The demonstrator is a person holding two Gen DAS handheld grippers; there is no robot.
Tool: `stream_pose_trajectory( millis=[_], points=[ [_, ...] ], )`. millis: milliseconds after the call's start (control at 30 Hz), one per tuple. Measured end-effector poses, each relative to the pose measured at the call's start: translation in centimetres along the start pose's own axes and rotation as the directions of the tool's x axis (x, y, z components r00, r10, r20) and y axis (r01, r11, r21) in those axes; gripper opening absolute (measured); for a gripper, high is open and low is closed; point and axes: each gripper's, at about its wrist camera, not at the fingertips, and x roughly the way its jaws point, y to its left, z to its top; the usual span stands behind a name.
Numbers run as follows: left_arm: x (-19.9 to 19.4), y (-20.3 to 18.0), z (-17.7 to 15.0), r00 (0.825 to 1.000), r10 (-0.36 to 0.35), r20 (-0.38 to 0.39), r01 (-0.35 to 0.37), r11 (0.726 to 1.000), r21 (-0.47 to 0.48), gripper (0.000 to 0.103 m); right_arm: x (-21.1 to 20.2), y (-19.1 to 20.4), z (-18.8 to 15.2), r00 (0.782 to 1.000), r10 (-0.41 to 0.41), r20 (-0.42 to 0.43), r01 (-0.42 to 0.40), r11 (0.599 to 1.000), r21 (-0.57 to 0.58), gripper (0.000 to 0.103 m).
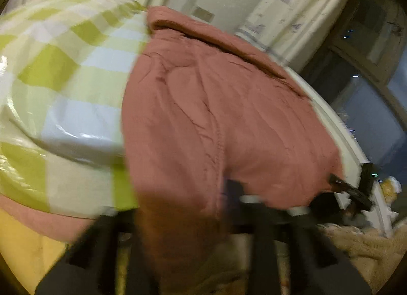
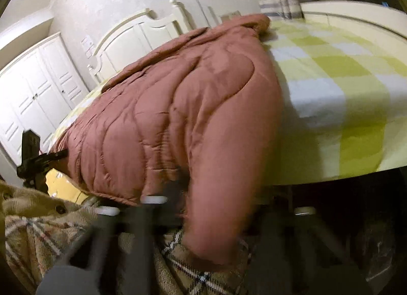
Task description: Fold large clothes
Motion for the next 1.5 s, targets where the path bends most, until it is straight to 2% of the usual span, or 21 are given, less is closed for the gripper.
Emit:
stream_pose_trajectory(
  millis=[100,200,267,300,367,467,567,700,800,867,900,1000,1067,1133,1200,1233,1267,1333,1367,1433,1500],
  points=[
    [-2.2,-1.8,0.2,0.997,-0.029,0.066,0.026,0.998,0.051,0.01,-1.5,0.9,0.3,0.997,0.065,0.045,-0.065,0.998,0.011,0.016],
    [-5.7,-3.0,1.4,0.981,-0.122,0.153,0.116,0.992,0.045,0.01,-4.3,1.7,1.4,0.977,0.158,0.145,-0.165,0.986,0.032,0.014],
    [-8.0,-3.4,2.4,0.962,-0.177,0.208,0.174,0.984,0.03,0.01,-6.4,1.6,2.3,0.946,0.232,0.224,-0.251,0.966,0.058,0.014],
    [-9.0,-3.5,2.7,0.952,-0.203,0.229,0.203,0.979,0.024,0.01,-8.1,1.4,3.0,0.915,0.285,0.287,-0.316,0.946,0.068,0.013],
    [-11.3,-3.9,3.2,0.927,-0.255,0.277,0.259,0.966,0.02,0.01,-10.6,1.7,4.1,0.875,0.326,0.358,-0.368,0.928,0.054,0.013],
    [-14.3,-4.5,3.5,0.887,-0.32,0.333,0.327,0.944,0.037,0.01,-13.9,2.7,5.6,0.826,0.373,0.424,-0.415,0.91,0.008,0.013],
    [-17.1,-5.6,3.5,0.864,-0.345,0.366,0.343,0.936,0.074,0.01,-16.6,4.2,6.6,0.779,0.416,0.469,-0.449,0.892,-0.045,0.013],
    [-19.9,-5.6,4.3,0.827,-0.381,0.413,0.394,0.917,0.057,0.011,-19.7,6.5,9.1,0.747,0.445,0.494,-0.442,0.887,-0.13,0.013],
    [-20.0,-4.8,7.1,0.821,-0.37,0.434,0.409,0.912,0.002,0.013,-19.8,7.5,12.3,0.757,0.435,0.487,-0.421,0.895,-0.145,0.013],
    [-19.4,-4.5,9.3,0.83,-0.347,0.437,0.4,0.916,-0.032,0.015,-18.7,8.2,15.6,0.792,0.384,0.475,-0.358,0.922,-0.149,0.013],
    [-18.5,-4.4,11.0,0.841,-0.32,0.436,0.377,0.925,-0.049,0.016,-17.3,8.2,18.0,0.818,0.344,0.461,-0.32,0.938,-0.132,0.014],
    [-13.9,-3.3,16.9,0.897,-0.19,0.4,0.26,0.957,-0.128,0.022,-11.5,6.9,23.3,0.889,0.219,0.402,-0.231,0.973,-0.019,0.014],
    [-10.6,-2.0,19.6,0.918,-0.131,0.373,0.213,0.959,-0.186,0.032,-7.4,5.3,25.5,0.92,0.157,0.359,-0.189,0.98,0.055,0.014],
    [-5.9,-0.1,22.6,0.941,-0.074,0.33,0.165,0.953,-0.256,0.038,-1.9,3.1,27.8,0.955,0.078,0.286,-0.121,0.983,0.137,0.014],
    [-1.2,2.1,24.5,0.964,-0.045,0.263,0.132,0.936,-0.325,0.049,2.6,1.4,28.4,0.979,0.028,0.204,-0.069,0.978,0.197,0.016],
    [1.7,3.5,25.4,0.976,-0.035,0.213,0.113,0.922,-0.37,0.061,5.7,-0.2,28.4,0.991,0.019,0.136,-0.056,0.962,0.267,0.021],
    [3.8,4.4,25.8,0.984,-0.017,0.178,0.088,0.914,-0.397,0.069,8.5,-1.8,28.1,0.998,0.024,0.066,-0.045,0.941,0.336,0.029],
    [7.0,6.2,25.9,0.989,0.059,0.139,0.004,0.91,-0.415,0.076,12.5,-4.6,27.2,0.998,0.056,-0.025,-0.04,0.899,0.435,0.043],
    [8.0,6.9,26.0,0.989,0.074,0.131,-0.014,0.912,-0.409,0.081,13.2,-5.4,26.4,0.996,0.083,-0.023,-0.063,0.885,0.461,0.047],
    [9.7,8.6,25.5,0.991,0.062,0.119,-0.007,0.908,-0.42,0.083,13.7,-7.1,25.8,0.987,0.16,0.032,-0.153,0.84,0.52,0.052],
    [10.6,9.4,25.0,0.992,0.064,0.113,-0.009,0.902,-0.431,0.083,13.1,-7.6,25.8,0.972,0.217,0.092,-0.232,0.814,0.532,0.07]
  ],
)
